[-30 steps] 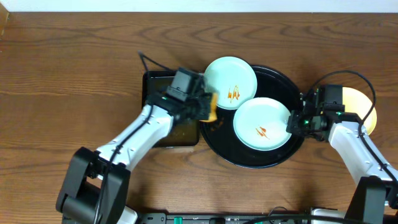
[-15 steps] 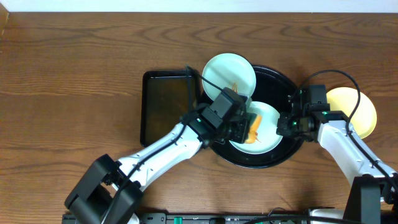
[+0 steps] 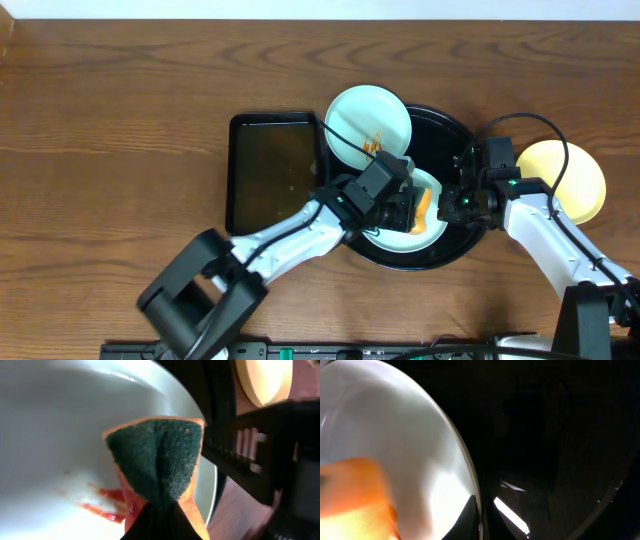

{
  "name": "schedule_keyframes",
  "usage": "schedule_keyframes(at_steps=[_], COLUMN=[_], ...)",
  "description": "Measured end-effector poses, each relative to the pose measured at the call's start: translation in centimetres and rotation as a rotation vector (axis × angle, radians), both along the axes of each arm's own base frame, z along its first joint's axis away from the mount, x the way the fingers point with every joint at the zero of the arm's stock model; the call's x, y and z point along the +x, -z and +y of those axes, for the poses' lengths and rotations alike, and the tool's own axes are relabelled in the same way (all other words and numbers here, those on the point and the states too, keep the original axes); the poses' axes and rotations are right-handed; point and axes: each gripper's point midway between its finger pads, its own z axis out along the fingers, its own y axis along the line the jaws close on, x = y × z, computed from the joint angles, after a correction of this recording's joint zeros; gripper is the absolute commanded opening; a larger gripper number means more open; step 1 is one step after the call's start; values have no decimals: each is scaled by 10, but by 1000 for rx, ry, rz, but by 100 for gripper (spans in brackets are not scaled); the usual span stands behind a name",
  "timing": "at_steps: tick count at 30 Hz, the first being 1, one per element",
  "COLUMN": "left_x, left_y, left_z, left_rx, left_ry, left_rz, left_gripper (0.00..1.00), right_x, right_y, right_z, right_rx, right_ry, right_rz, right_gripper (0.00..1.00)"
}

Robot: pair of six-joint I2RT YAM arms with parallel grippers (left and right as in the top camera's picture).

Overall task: Clean dirty plates on tray and stack at the side
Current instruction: 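Scrub the pale blue plate with the sponge in the left gripper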

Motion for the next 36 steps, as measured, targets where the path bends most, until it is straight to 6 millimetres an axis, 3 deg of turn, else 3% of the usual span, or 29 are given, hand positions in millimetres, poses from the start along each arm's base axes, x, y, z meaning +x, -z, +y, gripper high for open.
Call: schedule_keyframes(at_steps=[4,9,15,22,27,31,34,36], left_x=[-4,-9,-11,21,38,47,50,51], left_y=[18,25,47,48,30,-10,-38,-44], left_z=[-2,1,36,68,77,77,77,78], left_rx=[8,23,186,238,241,190,150,145], left_ry=[-7,-11,-82,-164,-178,-196,-204,-203], left_rz=[60,98,149,104,7,-89,-150,-168], left_gripper=[8,8,7,7,8,8,7,8], right_x=[-1,-4,-8,-7,-8,-8,-6,-4], right_y=[0,2,5,5,5,5,4,4], right_z=[0,-1,-1,-1,-1,-1,-1,1], right_rx=[-1,-3,-5,-4,-5,-5,-1,11], right_ry=[0,0,0,0,0,0,4,7], right_rz=[4,17,34,31,35,34,29,21], right_gripper=[1,1,1,1,1,1,18,20])
